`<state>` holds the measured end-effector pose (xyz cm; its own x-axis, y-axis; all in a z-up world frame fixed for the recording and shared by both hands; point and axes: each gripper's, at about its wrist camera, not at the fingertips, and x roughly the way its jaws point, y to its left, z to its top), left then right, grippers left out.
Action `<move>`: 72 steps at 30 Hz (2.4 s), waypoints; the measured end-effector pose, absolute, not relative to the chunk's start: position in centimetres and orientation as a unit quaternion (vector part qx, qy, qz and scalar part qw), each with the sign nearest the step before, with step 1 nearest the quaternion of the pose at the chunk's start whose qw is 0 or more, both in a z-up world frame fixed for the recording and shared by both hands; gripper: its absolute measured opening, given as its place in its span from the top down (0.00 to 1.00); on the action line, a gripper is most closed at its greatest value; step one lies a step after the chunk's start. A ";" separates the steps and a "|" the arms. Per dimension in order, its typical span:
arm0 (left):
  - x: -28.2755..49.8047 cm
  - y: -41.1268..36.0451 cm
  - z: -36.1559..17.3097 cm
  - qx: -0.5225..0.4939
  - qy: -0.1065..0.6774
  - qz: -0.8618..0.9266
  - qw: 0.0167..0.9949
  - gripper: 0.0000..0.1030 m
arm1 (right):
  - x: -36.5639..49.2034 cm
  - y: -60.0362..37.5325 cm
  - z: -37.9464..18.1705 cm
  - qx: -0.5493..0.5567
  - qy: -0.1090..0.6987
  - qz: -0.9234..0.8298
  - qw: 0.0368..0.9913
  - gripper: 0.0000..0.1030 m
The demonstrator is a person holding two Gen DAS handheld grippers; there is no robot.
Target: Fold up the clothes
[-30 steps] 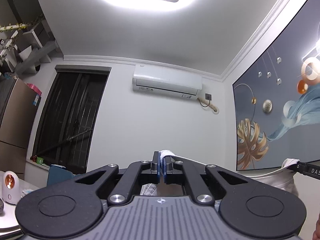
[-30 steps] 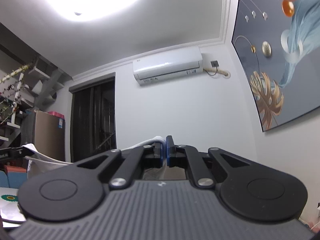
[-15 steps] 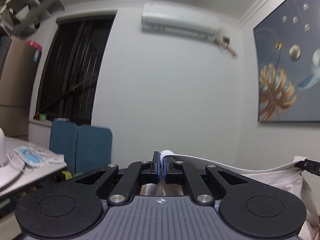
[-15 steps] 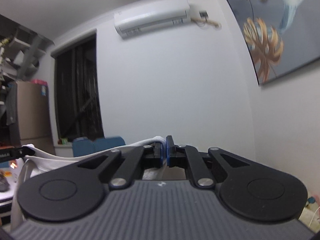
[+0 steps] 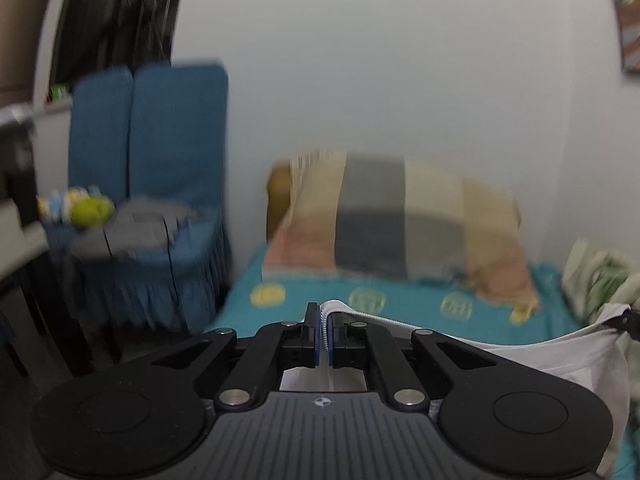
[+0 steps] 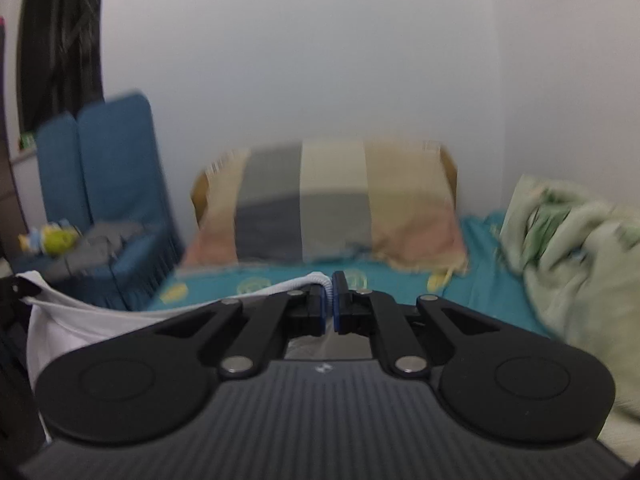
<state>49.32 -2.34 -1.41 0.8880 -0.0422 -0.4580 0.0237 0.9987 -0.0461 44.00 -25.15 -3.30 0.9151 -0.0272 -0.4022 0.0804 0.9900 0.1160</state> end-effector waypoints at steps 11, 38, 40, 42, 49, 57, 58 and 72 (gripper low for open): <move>59.2 -1.5 -15.8 -0.051 0.357 -0.059 0.931 0.71 | 52.4 -29.1 -17.8 0.202 0.335 0.028 0.920 0.86; 20.1 12.9 -5.3 -0.270 0.297 -0.081 0.912 0.05 | 19.0 -29.2 -4.4 0.207 0.271 0.083 0.936 0.16; 18.1 13.1 -5.3 -0.282 0.308 -0.074 0.905 0.07 | 15.8 -29.2 -3.8 0.222 0.270 0.081 0.933 0.16; 16.2 13.3 -5.1 -0.291 0.316 -0.069 0.900 0.10 | 13.3 -28.9 -3.3 0.229 0.276 0.077 0.930 0.16; 15.2 12.2 -6.4 -0.285 0.340 -0.049 0.895 0.22 | 8.8 -27.7 -3.9 0.259 0.301 0.085 0.914 0.33; 19.9 13.5 -10.5 -0.324 0.368 0.004 0.872 0.32 | 9.4 -27.7 -7.5 0.254 0.314 0.104 0.909 0.67; 20.5 13.7 -11.0 -0.330 0.367 0.007 0.870 0.32 | 9.7 -27.9 -7.7 0.259 0.312 0.106 0.908 0.69; 26.6 15.7 -14.9 -0.405 0.328 0.052 0.852 1.00 | 14.9 -28.8 -11.2 0.285 0.333 0.094 0.894 0.69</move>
<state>26.60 15.72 -14.86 0.7792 -0.1768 -0.6013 -0.3546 0.6668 -0.6555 14.91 -28.80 -11.23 0.7610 0.3582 -0.5409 0.0207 0.8199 0.5721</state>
